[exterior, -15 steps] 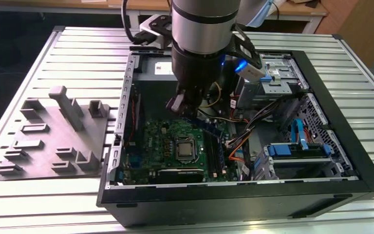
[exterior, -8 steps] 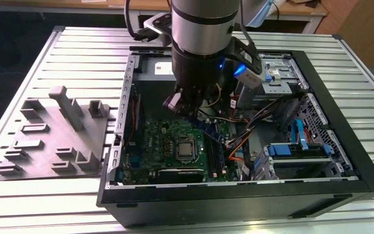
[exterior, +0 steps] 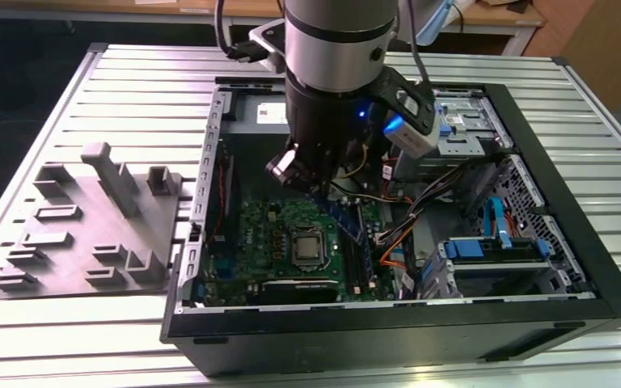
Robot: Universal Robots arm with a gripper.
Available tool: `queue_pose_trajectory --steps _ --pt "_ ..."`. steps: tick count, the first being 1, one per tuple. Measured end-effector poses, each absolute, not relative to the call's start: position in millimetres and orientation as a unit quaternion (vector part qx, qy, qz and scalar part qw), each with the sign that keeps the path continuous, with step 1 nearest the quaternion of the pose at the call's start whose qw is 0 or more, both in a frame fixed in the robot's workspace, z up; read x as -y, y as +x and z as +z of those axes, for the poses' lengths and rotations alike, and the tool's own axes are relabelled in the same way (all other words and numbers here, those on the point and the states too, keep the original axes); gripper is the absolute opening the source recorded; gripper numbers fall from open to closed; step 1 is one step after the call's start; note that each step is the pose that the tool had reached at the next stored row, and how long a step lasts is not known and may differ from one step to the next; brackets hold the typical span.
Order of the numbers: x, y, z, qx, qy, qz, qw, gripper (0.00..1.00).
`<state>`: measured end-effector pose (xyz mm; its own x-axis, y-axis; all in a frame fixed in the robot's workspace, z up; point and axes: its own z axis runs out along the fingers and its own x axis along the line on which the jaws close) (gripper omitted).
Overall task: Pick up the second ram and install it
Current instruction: 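Insert the second ram into the second slot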
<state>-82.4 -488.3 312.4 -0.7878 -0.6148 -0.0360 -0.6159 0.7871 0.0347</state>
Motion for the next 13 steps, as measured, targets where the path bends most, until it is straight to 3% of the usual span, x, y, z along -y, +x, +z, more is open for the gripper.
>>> queue_pose_trajectory --steps 13 --pt "488.3 -82.4 310.4 -0.977 -0.212 0.021 0.014 0.12"
